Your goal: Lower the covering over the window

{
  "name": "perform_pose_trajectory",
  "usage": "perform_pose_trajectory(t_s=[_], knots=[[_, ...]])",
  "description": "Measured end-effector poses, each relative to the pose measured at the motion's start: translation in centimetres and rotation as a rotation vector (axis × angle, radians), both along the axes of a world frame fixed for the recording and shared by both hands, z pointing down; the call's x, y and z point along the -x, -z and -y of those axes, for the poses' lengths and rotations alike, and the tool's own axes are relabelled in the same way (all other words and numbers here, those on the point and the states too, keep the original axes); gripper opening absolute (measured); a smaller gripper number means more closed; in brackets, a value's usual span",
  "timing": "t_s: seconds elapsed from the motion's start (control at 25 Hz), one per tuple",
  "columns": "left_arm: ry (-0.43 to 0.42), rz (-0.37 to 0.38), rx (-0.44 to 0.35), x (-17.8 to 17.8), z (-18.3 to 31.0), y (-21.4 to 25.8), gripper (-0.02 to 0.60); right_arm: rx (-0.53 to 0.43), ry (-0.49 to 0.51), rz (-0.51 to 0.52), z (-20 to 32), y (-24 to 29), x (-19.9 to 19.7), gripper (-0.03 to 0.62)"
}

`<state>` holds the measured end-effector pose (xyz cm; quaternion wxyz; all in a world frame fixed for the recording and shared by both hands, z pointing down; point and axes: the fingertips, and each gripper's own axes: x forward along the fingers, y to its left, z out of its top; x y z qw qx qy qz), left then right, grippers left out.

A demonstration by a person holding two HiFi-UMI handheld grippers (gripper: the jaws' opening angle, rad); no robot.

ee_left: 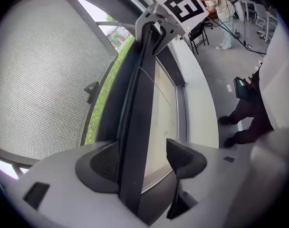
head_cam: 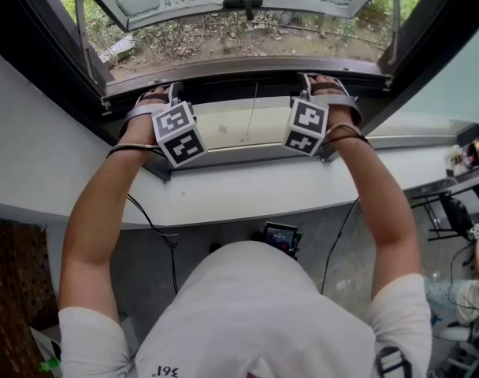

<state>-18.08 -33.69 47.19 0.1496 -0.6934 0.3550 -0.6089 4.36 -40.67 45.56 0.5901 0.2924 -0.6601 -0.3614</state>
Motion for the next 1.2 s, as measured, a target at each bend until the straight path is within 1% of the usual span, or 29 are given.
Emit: perform_pose_trajectory(t_s=[0.32,0.52,0.8,1.0,1.2], knots=[[0.001,0.01,-0.006,0.1,0.1,-0.6,0.307,0.001,0.0,0.001,0.2,-0.5,0.2,0.153],[0.003,0.012,0.006,0.1,0.1,-0.9,0.307,0.012,-0.004,0.005,0.1,-0.9,0.1,0.153],[-0.002,0.01,0.004,0.1,0.0,-1.1,0.313,-0.001,-0.017,0.045,0.1,-1.1,0.2,0.153],[-0.005,-0.004,-0.014,0.1,0.2,-1.0,0.313,-0.029,-0.019,0.043,0.4,-0.9,0.2,0.152],[-0.028,0.019,-0.047,0.2,0.7,-1.0,0.314,-0.081,-0.033,0.04,0.9,-0.6,0.3,0.15]])
